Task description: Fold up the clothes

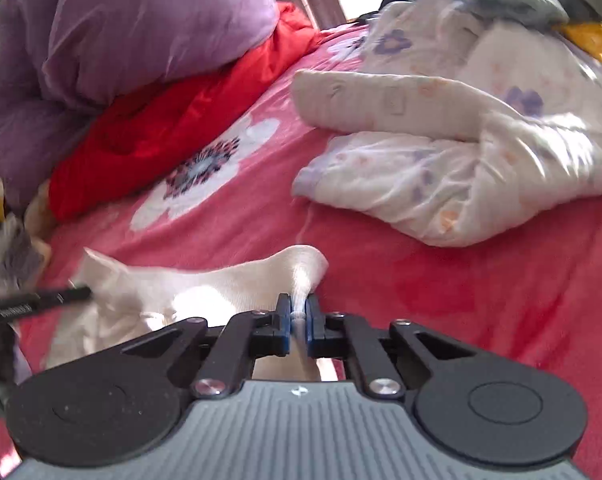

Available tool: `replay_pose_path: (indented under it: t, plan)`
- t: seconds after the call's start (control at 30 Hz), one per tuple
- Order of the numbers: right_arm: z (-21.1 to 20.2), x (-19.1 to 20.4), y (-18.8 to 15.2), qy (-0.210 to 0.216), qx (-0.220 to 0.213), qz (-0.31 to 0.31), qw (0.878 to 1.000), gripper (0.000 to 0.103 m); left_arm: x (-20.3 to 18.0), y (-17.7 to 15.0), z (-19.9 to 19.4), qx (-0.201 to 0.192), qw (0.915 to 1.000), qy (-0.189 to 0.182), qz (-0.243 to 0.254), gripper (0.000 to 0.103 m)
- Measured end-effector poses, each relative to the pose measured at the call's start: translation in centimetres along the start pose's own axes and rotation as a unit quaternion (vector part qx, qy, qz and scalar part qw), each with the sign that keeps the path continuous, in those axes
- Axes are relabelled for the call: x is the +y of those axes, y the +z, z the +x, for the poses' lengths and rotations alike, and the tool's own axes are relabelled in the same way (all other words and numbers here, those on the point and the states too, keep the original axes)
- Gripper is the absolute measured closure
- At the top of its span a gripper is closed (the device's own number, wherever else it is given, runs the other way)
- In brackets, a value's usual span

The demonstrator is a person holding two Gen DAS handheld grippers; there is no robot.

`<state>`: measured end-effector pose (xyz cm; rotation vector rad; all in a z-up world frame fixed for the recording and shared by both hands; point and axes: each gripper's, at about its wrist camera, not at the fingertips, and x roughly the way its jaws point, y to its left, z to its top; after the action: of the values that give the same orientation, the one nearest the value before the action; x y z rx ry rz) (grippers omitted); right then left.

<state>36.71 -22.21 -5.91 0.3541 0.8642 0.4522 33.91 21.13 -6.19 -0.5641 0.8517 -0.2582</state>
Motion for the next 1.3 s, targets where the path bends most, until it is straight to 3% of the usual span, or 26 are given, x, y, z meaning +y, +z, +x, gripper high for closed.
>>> replay_pose_path:
  t: [0.03, 0.07, 0.13, 0.2, 0.3, 0.37, 0.4, 0.43, 0.5, 0.6, 0.63, 0.7, 0.73, 0.77, 0.83, 0.97, 1.03, 1.13, 1.3]
  plan:
    - [-0.3, -1.1, -0.1, 0.010, -0.007, 0.025, 1.000, 0.094, 2.1, 0.3, 0.3, 0.009, 0.9974, -0.032, -0.064, 0.095]
    - [-0.5, -2.2, -0.2, 0.020, -0.014, 0.050, 0.998, 0.094, 3.4, 0.4, 0.7, 0.016, 0.9951, -0.037, -0.091, 0.092]
    - [0.4, -4.0, -0.6, -0.001, -0.014, 0.064, 0.998, 0.093, 4.2, 0.0, 1.5, 0.024, 0.9951, -0.031, -0.090, 0.088]
    - [0.6, -4.1, -0.9, 0.007, -0.024, 0.071, 0.997, 0.088, 3.4, -0.1, 1.2, 0.018, 0.9976, -0.023, -0.063, 0.087]
    - [0.0, -1.3, -0.9, -0.041, -0.031, -0.019, 0.998, 0.071, 2.0, 0.0, 0.1, -0.001, 0.9997, 0.008, -0.021, 0.081]
    - [-1.2, -0.1, -0.9, -0.073, -0.047, -0.054, 0.995, 0.064, 1.1, -0.1, -1.2, -0.035, 0.9986, 0.040, 0.002, 0.064]
    - [-1.9, 0.3, -0.8, -0.084, -0.055, -0.061, 0.993, 0.060, 0.7, -0.2, -2.0, -0.059, 0.9967, 0.054, 0.015, 0.063]
    - [-2.7, 0.8, -0.9, -0.094, -0.064, -0.069, 0.991, 0.060, 0.3, -0.2, -2.7, -0.084, 0.9938, 0.067, 0.028, 0.063]
    - [-4.3, 1.9, -1.4, -0.100, -0.094, -0.096, 0.986, 0.060, -0.8, -0.3, -4.1, -0.112, 0.9917, 0.041, 0.048, 0.065]
    - [-4.4, 3.3, -1.3, -0.065, -0.101, -0.137, 0.983, 0.065, -2.8, -0.4, -3.0, -0.087, 0.9935, -0.018, 0.071, 0.065]
    - [-3.6, 3.9, -1.2, -0.059, -0.091, -0.150, 0.983, 0.066, -3.5, -0.4, -1.6, -0.072, 0.9939, -0.005, 0.084, 0.064]
    - [-1.3, 4.5, -1.1, -0.087, -0.067, -0.174, 0.979, 0.066, -3.3, -0.2, 1.3, -0.038, 0.9934, 0.064, 0.087, 0.067]
    - [0.7, 4.3, -1.2, -0.134, -0.037, -0.193, 0.971, 0.065, -2.6, -0.2, 2.3, -0.032, 0.9924, 0.084, 0.084, 0.083]
    - [1.6, 3.9, -1.2, -0.146, -0.022, -0.192, 0.970, 0.063, -1.8, -0.2, 3.1, -0.028, 0.9911, 0.101, 0.082, 0.087]
    - [2.5, 2.8, -1.0, -0.145, -0.003, -0.176, 0.974, 0.063, -1.2, 0.4, 2.9, -0.021, 0.9941, 0.092, 0.054, 0.087]
    - [1.8, 4.1, -0.5, -0.168, -0.002, -0.203, 0.965, 0.060, -1.4, 0.6, 1.0, -0.031, 0.9935, 0.102, 0.041, 0.086]
    - [-0.2, 4.6, -0.8, -0.163, -0.030, -0.187, 0.968, 0.060, -2.0, -0.5, -1.4, -0.055, 0.9928, 0.099, 0.039, 0.063]
    - [-3.6, 5.8, -2.6, -0.140, -0.052, -0.172, 0.974, 0.059, -3.0, -3.4, -4.9, -0.076, 0.9917, 0.096, 0.041, 0.060]
    - [-9.1, 8.8, -9.2, -0.085, -0.048, -0.187, 0.978, 0.059, -6.5, -12.0, -10.5, -0.067, 0.9903, 0.090, 0.083, 0.060]
